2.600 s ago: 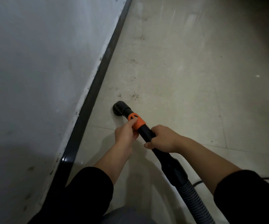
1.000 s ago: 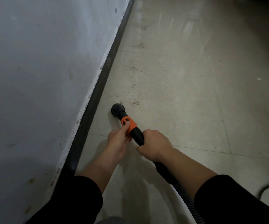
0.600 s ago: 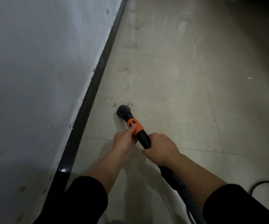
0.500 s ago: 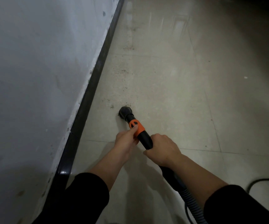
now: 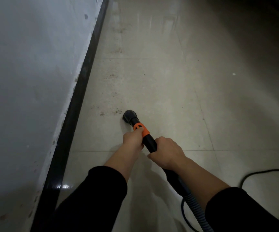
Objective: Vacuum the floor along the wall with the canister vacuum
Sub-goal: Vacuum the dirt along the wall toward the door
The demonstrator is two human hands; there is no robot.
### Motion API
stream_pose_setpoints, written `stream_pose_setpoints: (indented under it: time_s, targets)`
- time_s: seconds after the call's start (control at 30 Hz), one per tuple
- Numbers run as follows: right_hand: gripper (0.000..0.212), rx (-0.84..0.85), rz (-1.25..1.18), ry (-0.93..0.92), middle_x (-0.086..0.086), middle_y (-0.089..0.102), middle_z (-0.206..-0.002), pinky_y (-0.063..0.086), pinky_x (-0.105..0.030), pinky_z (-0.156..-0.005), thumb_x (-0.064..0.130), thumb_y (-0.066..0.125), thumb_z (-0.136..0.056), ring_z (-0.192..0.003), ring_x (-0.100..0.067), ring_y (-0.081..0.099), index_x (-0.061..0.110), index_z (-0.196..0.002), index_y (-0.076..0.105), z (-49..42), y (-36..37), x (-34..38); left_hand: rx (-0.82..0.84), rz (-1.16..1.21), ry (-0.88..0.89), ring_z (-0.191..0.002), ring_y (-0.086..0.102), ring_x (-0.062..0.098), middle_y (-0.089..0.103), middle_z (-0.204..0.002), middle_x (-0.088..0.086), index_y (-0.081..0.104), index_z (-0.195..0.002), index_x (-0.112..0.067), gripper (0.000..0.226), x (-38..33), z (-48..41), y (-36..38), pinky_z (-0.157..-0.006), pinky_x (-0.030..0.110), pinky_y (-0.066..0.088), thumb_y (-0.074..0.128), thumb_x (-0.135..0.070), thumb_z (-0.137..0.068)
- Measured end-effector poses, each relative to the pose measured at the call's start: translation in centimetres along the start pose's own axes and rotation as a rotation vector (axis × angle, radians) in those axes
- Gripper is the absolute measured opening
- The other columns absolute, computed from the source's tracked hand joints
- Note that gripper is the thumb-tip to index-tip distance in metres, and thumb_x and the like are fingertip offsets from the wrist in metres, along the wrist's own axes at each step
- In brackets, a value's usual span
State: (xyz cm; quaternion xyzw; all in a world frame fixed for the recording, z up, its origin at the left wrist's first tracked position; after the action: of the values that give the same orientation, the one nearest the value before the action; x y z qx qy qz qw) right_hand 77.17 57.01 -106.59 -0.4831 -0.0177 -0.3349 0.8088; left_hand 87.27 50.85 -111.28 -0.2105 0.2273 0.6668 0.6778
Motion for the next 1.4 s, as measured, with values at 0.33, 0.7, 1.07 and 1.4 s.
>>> stream_pose_setpoints:
  time_s: [0.33, 0.7, 1.07, 1.4]
  targets:
    - [0.018, -0.036, -0.059, 0.058, 0.001, 0.052, -0.075, 0.045, -0.027, -0.059, 0.025, 0.065, -0.08, -0.066, -0.018, 0.055, 0.018, -0.089, 0.05, 1.2, -0.9, -3.7, 0.035, -0.122, 0.073, -0.087, 0.064, 0.029, 0.058, -0.077, 0.008, 0.055, -0.086, -0.005, 0.027, 1.9, 0.2, 2.7, -0.089, 0.039, 0.055, 0.067, -0.028, -0.09]
    - [0.017, -0.063, -0.104, 0.074, 0.0, 0.055, -0.073, 0.046, -0.026, -0.057, 0.025, 0.066, -0.08, -0.062, -0.017, 0.056, 0.019, -0.083, 0.051, 1.5, -1.4, -5.0, 0.049, -0.128, 0.079, -0.087, 0.063, 0.03, 0.057, -0.072, 0.007, 0.05, -0.068, -0.011, 0.033, 2.2, 0.8, 4.0, -0.094, 0.046, 0.052, 0.069, -0.029, -0.088]
    - [0.021, 0.056, -0.247, 0.016, -0.004, 0.059, -0.067, 0.047, -0.027, -0.058, 0.022, 0.077, -0.073, -0.058, -0.017, 0.058, 0.013, -0.073, 0.058, 2.6, -1.7, -5.8, 0.136, -0.115, 0.008, -0.096, 0.064, 0.025, 0.06, -0.1, 0.009, 0.052, -0.116, -0.006, 0.044, 3.1, 1.1, 3.7, -0.074, 0.031, 0.056, 0.068, -0.032, -0.084]
    - [0.024, 0.054, -0.196, -0.004, -0.003, 0.057, -0.072, 0.046, -0.026, -0.058, 0.025, 0.075, -0.076, -0.061, -0.017, 0.058, 0.017, -0.076, 0.052, 0.8, -1.5, -4.0, 0.075, -0.102, 0.069, -0.082, 0.063, 0.022, 0.06, -0.083, 0.007, 0.055, -0.103, -0.005, 0.033, 1.9, -0.6, 2.6, -0.086, 0.036, 0.055, 0.069, -0.03, -0.087]
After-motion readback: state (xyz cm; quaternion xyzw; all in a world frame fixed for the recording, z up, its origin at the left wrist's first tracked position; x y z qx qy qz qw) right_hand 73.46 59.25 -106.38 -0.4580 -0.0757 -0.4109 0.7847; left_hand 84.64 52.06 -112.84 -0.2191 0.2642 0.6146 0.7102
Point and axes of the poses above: each hand's wrist, its own z-axis away from the middle knuckle, its own y-axis out of the palm, x = y × z, the point moved 8 cm from there along -z, towards the middle knuckle
